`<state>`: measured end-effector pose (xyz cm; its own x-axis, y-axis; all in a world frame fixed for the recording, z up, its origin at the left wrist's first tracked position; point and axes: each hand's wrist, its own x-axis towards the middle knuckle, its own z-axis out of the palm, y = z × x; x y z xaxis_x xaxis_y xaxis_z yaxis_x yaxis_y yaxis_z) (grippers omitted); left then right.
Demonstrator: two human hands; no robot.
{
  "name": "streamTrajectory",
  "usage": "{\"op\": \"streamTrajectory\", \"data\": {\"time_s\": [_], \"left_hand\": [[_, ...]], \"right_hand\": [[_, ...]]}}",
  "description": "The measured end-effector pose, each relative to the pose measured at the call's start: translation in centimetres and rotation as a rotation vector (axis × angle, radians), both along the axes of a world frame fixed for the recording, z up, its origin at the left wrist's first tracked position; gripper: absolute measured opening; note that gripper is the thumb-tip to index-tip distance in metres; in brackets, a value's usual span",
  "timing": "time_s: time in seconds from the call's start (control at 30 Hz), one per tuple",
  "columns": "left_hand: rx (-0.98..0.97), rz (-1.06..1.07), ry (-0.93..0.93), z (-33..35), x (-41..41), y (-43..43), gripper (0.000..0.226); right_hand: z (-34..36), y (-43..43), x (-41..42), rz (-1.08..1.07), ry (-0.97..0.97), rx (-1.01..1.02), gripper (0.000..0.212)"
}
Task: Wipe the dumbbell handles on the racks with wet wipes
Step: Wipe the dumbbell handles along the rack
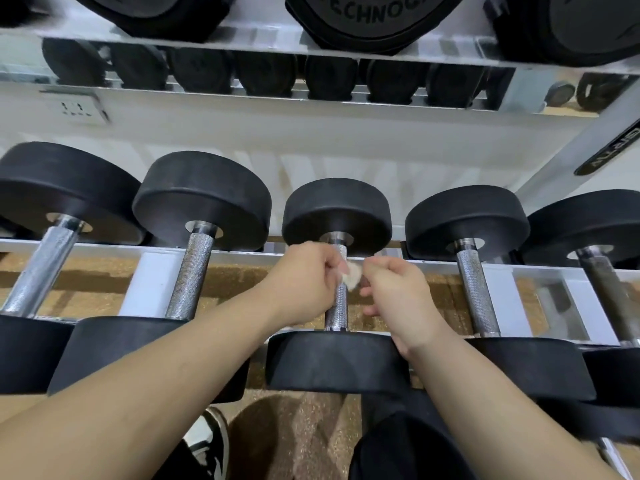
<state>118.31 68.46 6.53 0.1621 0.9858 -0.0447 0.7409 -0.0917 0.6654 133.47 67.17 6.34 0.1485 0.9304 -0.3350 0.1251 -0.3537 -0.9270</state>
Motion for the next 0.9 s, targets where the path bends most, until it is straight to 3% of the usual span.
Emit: {"op": "streamTrajectory", "data": {"time_s": [0.17, 0.23, 0.33, 0.53, 0.67, 0.73, 0.9], "left_hand": [[-0.328, -0.221, -0.017, 2.0, -1.1, -1.5, 0.019], [-0.209, -0.136, -0.044, 1.7, -0.7, -0.6, 0.018], [0.208, 0.009, 0.079, 0.4, 0.3, 1.3, 0.016], [0.302, -0.078, 0.124, -0.7, 0.1, 1.7, 0.011], [0.211, -0.152, 0.123, -0.1, -0.4, 1.4, 0.003], [0.126, -0.197, 0.119, 0.5, -0.4, 0.7, 0.012], [-0.326, -0.387, 0.039, 2.4, -1.2, -1.2, 0.006]], "right_hand": [[-0.2, 0.0, -0.2, -0.002, -0.017, -0.047, 0.012], [0.0, 0.1, -0.1, 0.009, -0.024, -0.056, 0.012], [0.1, 0.1, 0.0, 0.008, -0.001, -0.07, 0.015], [-0.1, -0.1, 0.1, -0.027, -0.002, -0.061, 0.015], [0.0, 0.1, 0.2, -0.017, -0.019, -0.082, 0.016], [-0.2, 0.3, 0.1, -0.022, -0.001, -0.093, 0.015], [-0.7, 0.6, 0.1, 0.0, 0.005, -0.094, 0.014]]}}
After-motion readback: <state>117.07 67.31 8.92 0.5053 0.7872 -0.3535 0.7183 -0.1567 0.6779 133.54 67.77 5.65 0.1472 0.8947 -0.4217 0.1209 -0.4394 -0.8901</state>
